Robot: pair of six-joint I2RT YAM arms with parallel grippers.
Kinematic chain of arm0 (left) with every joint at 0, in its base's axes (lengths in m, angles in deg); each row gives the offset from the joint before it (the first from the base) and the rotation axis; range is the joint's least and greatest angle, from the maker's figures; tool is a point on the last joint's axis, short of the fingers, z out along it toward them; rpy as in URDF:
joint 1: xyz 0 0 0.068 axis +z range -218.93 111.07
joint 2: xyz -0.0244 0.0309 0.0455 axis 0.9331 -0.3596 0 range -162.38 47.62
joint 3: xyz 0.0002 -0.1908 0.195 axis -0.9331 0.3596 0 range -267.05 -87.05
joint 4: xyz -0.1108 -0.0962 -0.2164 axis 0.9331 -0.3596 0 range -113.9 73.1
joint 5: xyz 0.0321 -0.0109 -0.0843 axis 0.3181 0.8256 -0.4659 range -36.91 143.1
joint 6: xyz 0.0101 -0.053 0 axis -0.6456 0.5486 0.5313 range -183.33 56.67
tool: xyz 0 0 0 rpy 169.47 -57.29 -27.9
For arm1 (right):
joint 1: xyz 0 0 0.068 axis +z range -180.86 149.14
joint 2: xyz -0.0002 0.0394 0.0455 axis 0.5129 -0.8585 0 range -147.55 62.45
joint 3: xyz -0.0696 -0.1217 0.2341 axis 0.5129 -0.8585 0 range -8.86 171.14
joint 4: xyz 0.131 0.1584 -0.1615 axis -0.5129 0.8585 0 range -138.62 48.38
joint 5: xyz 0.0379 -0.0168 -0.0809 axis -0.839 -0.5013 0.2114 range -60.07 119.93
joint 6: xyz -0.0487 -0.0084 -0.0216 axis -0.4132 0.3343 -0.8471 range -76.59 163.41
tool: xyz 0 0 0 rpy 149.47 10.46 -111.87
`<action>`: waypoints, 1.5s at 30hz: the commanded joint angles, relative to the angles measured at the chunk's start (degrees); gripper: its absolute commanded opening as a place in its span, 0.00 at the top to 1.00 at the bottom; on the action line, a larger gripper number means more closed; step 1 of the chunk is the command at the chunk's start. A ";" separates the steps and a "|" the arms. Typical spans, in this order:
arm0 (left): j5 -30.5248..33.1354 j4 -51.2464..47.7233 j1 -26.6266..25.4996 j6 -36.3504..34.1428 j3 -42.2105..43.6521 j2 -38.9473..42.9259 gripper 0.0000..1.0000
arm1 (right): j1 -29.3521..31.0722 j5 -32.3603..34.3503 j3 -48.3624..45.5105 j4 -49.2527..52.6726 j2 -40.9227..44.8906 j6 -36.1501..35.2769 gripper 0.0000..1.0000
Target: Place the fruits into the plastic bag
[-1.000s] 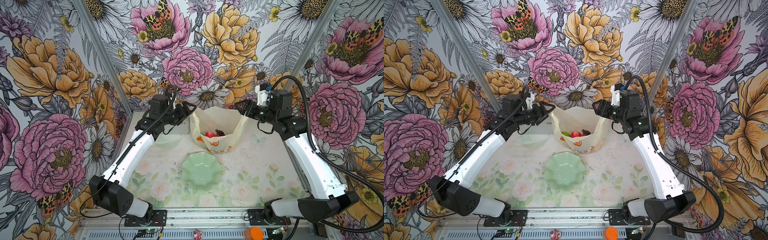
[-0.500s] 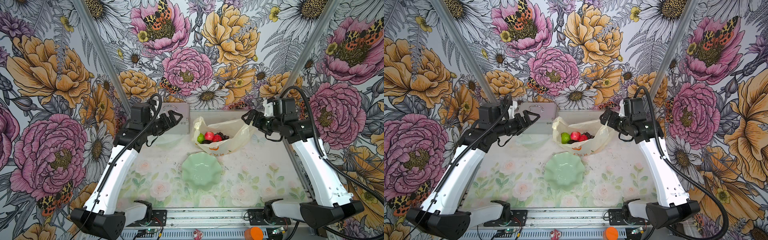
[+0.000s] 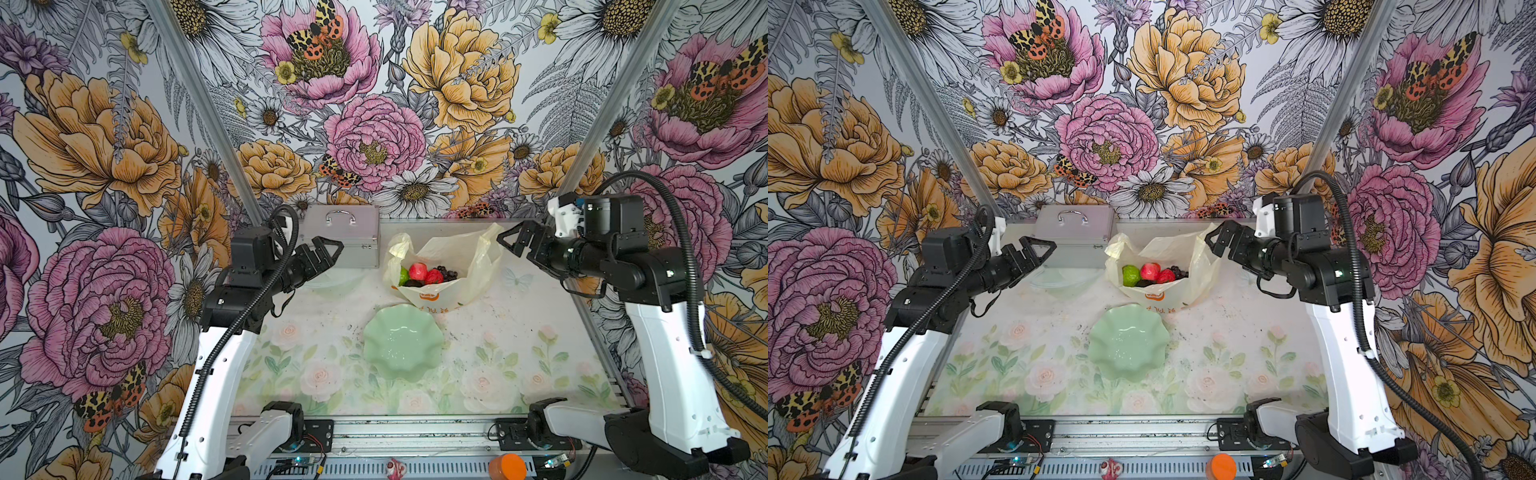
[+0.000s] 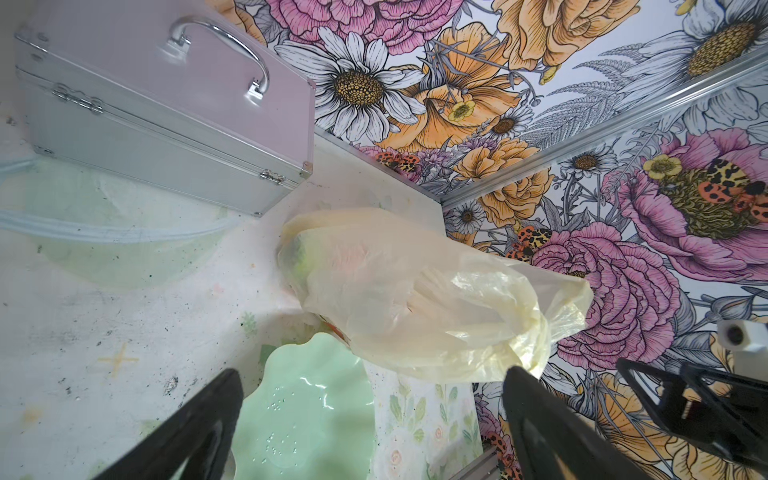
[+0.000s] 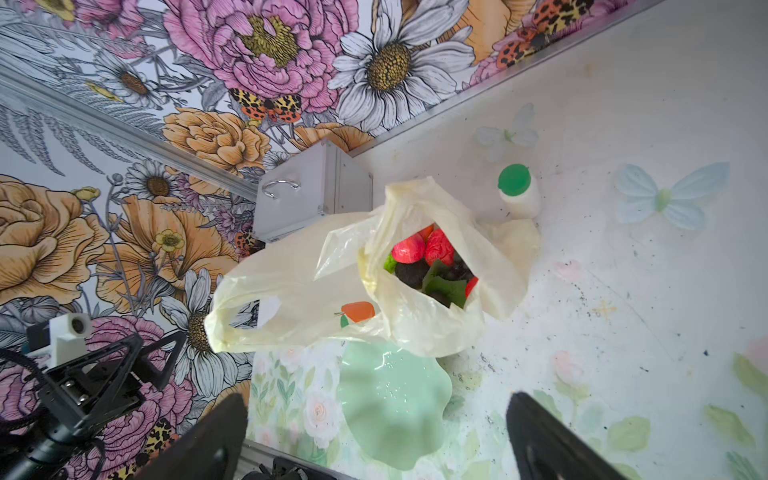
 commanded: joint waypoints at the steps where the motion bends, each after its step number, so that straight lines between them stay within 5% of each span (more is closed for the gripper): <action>1: 5.16 -0.23 0.22 -3.50 -0.83 3.75 0.01 | -0.19 3.70 4.72 2.70 0.74 -4.15 0.01; 9: 13.63 3.66 0.23 -8.23 3.47 14.97 0.01 | -0.18 9.18 -5.66 -15.22 9.76 -10.42 0.00; 16: 24.57 13.48 0.35 -8.56 18.66 29.97 0.01 | -0.19 18.48 -42.91 -53.04 31.73 -17.23 0.00; 19: 31.14 13.49 0.38 -10.99 23.30 34.75 0.01 | -0.18 29.15 -60.48 -68.64 42.20 -21.12 0.01; 21: 35.90 13.67 0.38 -12.95 26.57 37.62 0.01 | -0.26 37.53 -67.16 -70.10 45.92 -22.03 0.00; 26: 47.57 15.54 0.37 -14.26 36.19 44.08 0.01 | -1.66 38.70 -81.63 -72.99 48.69 -24.09 0.00; 35: 49.37 27.88 1.17 -17.00 49.90 40.80 0.01 | -6.15 38.46 -99.23 -96.10 33.16 -21.19 0.00; 45: 44.01 47.68 8.18 -19.15 56.74 21.90 0.01 | -15.01 31.29 -96.34 -119.80 1.25 -23.31 0.00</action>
